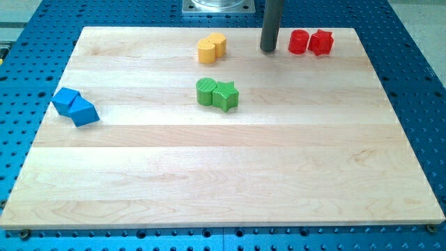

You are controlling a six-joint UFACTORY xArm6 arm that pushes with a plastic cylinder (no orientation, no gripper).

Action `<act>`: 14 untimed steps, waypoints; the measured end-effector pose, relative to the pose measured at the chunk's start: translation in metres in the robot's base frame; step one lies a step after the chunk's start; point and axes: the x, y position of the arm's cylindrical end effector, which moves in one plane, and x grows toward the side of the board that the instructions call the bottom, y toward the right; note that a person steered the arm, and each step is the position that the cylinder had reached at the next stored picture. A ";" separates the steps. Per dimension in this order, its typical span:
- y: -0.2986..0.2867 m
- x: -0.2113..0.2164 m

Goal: Move the yellow blocks into the green blocks

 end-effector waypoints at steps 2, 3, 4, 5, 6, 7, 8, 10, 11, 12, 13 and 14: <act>0.004 0.000; 0.004 0.006; 0.004 0.015; 0.012 0.020; 0.026 -0.032; -0.014 -0.053; -0.097 -0.049; -0.134 0.074; -0.143 0.067; -0.153 0.031; -0.156 -0.019; -0.111 -0.023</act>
